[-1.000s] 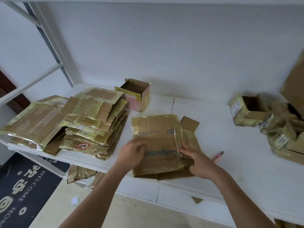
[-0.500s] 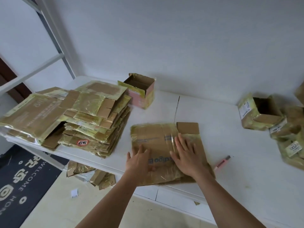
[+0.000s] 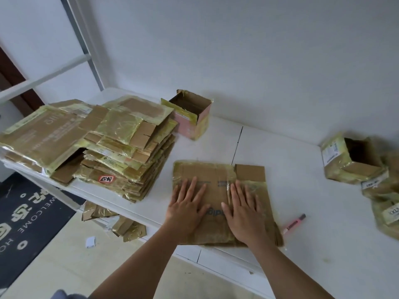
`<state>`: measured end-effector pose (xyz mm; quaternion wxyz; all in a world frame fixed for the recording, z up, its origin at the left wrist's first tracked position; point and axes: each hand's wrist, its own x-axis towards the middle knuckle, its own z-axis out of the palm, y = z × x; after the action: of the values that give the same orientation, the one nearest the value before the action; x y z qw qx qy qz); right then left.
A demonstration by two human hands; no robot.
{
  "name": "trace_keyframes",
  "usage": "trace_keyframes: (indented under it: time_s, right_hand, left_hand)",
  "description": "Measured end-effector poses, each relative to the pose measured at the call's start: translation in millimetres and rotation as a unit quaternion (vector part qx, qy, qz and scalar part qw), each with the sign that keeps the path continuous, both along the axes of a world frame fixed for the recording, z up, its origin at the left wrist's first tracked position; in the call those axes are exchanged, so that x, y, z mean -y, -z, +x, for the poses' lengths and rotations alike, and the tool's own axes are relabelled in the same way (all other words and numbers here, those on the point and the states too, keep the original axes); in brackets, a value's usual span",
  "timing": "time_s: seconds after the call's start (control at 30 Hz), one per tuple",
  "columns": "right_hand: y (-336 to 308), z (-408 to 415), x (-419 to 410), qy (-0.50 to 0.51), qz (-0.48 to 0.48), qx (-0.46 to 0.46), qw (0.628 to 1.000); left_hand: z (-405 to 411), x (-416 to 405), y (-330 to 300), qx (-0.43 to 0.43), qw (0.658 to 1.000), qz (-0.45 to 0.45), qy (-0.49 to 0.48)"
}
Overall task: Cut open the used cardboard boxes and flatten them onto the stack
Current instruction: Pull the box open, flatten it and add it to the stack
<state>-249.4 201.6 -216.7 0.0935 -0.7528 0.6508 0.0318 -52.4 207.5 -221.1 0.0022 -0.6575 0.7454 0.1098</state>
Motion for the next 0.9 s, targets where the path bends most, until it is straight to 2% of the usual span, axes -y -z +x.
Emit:
trace_keyframes:
  time_s: [0.13, 0.23, 0.4, 0.5, 0.63, 0.7, 0.83, 0.9]
  right_hand:
    - [0, 6, 7, 0.01, 0.019, -0.026, 0.999]
    - [-4, 1, 4, -0.001, 0.037, -0.001, 0.999]
    - [6, -4, -23, -0.027, -0.017, -0.001, 1.0]
    - [7, 0, -25, -0.021, -0.013, -0.012, 1.0]
    - [4, -2, -24, -0.025, -0.012, 0.004, 1.0]
    - [5, -3, -26, -0.023, -0.016, 0.007, 1.0]
    - [4, -5, -26, -0.022, -0.017, 0.026, 0.999]
    - [1, -6, -25, -0.026, 0.0, 0.046, 0.999]
  left_hand:
    - [1, 11, 2, -0.011, 1.0, 0.015, -0.009]
    - [0, 9, 0, -0.012, 0.999, 0.028, -0.015]
    - [0, 11, 5, -0.011, 1.0, 0.022, -0.018]
    - [-2, 6, 2, -0.026, 0.999, 0.015, -0.021]
    - [-4, -4, -11, -0.097, 0.988, -0.009, -0.117]
    - [-5, -9, -21, -0.17, 0.965, 0.002, -0.2]
    - [-5, -9, -45, -0.336, 0.888, 0.039, -0.311]
    - [-4, -6, -58, -0.407, 0.842, 0.022, -0.354]
